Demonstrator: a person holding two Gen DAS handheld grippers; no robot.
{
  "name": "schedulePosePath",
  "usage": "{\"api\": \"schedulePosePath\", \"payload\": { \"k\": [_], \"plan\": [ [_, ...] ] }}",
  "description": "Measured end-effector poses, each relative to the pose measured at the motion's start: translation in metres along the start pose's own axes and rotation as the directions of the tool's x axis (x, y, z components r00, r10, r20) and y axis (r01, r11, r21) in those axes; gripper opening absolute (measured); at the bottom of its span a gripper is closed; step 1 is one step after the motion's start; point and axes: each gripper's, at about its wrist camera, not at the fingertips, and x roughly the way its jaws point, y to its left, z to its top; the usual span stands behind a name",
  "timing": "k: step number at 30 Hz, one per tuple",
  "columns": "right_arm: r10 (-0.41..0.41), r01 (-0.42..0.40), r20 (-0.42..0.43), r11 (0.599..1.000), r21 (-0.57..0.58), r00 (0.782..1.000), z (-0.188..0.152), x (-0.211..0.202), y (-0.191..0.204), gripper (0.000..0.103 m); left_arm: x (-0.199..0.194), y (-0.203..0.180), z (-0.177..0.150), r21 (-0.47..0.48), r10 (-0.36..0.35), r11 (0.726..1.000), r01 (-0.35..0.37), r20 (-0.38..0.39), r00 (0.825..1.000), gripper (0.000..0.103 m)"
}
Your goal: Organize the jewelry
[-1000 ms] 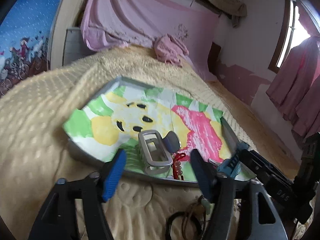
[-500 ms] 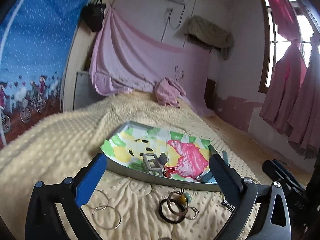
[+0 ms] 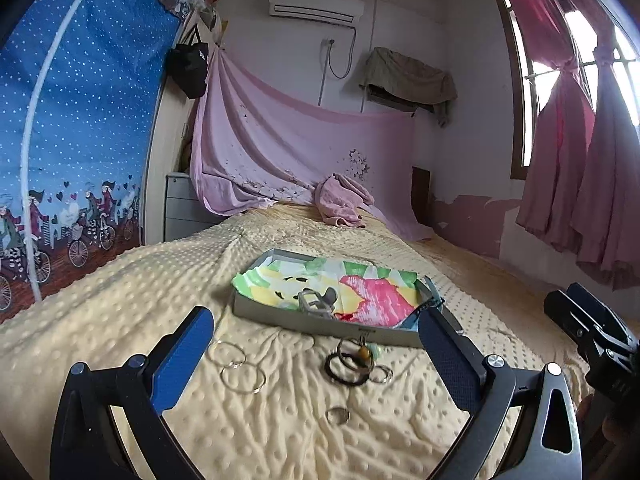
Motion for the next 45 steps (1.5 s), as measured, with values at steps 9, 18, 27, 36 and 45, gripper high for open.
{"api": "schedulePosePath", "payload": {
  "k": [9,18,27,36,45],
  "plan": [
    [-0.02,0.019,-0.04,1.0,-0.023,0.999,-0.014,-0.018,-0.001,0.098,-0.015,-0.003,-0.02,0.025,0.011,1.0,-0.011,-0.024,1.0,0.103],
    [-0.029,0.027,-0.086,0.999,-0.02,0.996,-0.032,-0.01,-0.008,0.098,-0.009,-0.005,-0.033,0.033,0.022,0.999,-0.019,-0.08,0.997,0.103],
    [-0.034,0.042,-0.206,0.999,0.034,0.978,-0.046,0.017,-0.023,0.098,0.025,-0.006,-0.042,0.035,0.002,0.999,0.006,-0.232,0.973,0.103],
    [-0.007,0.053,-0.352,0.991,0.12,0.936,-0.071,0.055,-0.041,0.097,0.057,-0.007,-0.054,0.041,-0.006,0.999,0.023,-0.37,0.929,0.079],
    [0.077,-0.016,-0.473,0.991,0.132,0.878,-0.091,0.11,-0.035,0.073,0.082,-0.014,-0.064,0.027,-0.078,0.995,0.101,-0.446,0.892,0.048]
  ]
}}
